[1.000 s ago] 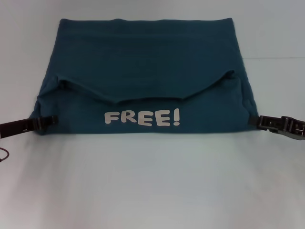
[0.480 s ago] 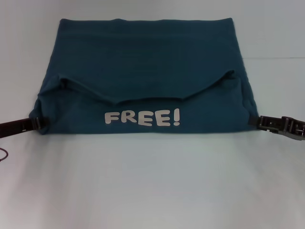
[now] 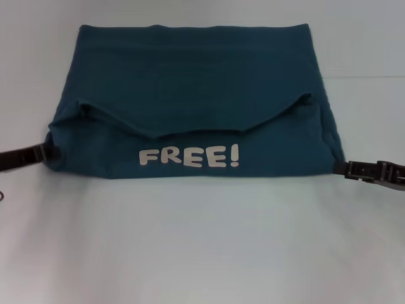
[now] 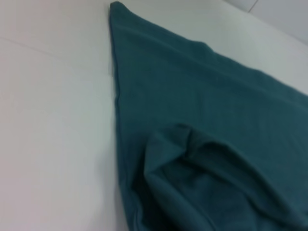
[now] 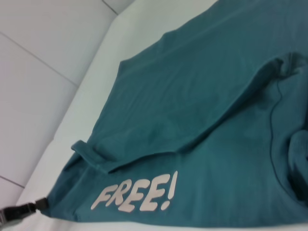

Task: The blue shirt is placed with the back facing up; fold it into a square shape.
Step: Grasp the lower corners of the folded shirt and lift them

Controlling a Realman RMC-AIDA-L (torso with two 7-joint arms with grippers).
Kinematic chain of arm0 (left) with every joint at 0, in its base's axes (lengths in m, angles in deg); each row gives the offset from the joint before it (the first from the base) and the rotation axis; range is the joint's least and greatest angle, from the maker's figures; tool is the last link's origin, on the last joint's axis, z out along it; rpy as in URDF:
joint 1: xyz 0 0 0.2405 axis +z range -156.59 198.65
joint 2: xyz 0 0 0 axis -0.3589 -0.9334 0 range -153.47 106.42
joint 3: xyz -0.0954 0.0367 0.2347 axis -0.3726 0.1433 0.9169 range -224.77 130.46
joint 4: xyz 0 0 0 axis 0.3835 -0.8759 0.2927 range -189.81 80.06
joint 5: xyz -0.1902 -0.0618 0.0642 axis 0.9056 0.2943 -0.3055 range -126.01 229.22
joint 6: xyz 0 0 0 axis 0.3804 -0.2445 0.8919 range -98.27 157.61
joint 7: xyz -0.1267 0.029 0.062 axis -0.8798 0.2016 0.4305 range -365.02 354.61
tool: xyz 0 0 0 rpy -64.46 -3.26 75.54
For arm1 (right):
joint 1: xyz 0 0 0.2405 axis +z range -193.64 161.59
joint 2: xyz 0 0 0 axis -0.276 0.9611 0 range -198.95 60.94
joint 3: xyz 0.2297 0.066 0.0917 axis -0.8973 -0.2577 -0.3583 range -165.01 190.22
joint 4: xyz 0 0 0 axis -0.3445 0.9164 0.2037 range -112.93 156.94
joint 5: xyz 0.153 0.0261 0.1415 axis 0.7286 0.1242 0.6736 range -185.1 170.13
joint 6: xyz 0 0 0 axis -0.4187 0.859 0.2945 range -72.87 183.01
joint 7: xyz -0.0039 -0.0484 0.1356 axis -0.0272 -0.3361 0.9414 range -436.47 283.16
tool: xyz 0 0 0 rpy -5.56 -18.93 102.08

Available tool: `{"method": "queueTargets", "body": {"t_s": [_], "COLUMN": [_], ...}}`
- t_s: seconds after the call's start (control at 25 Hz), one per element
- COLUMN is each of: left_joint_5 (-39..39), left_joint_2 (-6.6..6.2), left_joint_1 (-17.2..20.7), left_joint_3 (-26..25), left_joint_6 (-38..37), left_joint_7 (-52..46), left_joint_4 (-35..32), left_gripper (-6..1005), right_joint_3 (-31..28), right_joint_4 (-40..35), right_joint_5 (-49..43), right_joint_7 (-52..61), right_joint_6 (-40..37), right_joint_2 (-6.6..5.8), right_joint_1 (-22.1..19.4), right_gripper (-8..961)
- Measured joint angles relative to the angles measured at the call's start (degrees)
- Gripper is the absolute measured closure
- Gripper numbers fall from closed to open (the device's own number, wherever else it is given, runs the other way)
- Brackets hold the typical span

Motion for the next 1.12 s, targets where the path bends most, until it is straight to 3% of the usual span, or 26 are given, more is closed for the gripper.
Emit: {"method": "queueTargets", "body": {"t_s": [0.16, 0.36, 0.52, 0.72, 0.88, 1.12], "left_joint_5": [0.0, -0.2, -0.3, -0.2, -0.1, 0.0], "left_joint_2": [-1.4, -2.55, -2.84, -2.87, -2.89, -2.89], "left_joint_1": [-1.0, -2.2, -2.8, -3.0, -3.1, -3.0], "left_joint_3": [-2.8, -5.5, -5.7, -5.8, -5.8, -5.8], "left_joint_6": [-4.3, -7.6, -8.1, -7.9, -7.7, -7.6], "left_joint_7": [-2.9, -6.5, -8.2, -8.5, -8.6, -8.6], "left_joint_4": [-0.4, -0.3, -0.1, 0.3, 0.6, 0.8], "left_gripper": [1000, 999, 999, 998, 998, 999], "right_joint_3": [0.1, 0.1, 0.0, 0.2, 0.3, 0.6], "right_joint_4": [-0.5, -0.8, -0.8, -0.8, -0.8, -0.6], "right_joint_5": [-1.2, -5.5, -12.9, -16.4, -20.4, -25.2], "right_joint_7": [1.3, 7.0, 15.1, 19.9, 22.3, 21.9], "right_joint_6": [-1.3, -1.4, 0.8, 1.1, 1.9, 6.6], "right_joint_2": [-1.18, -3.7, -5.68, -6.75, -6.66, -4.59], "right_joint_1": [0.6, 3.4, 7.6, 10.8, 13.3, 15.0], "right_gripper": [398, 398, 398, 398, 398, 398]}}
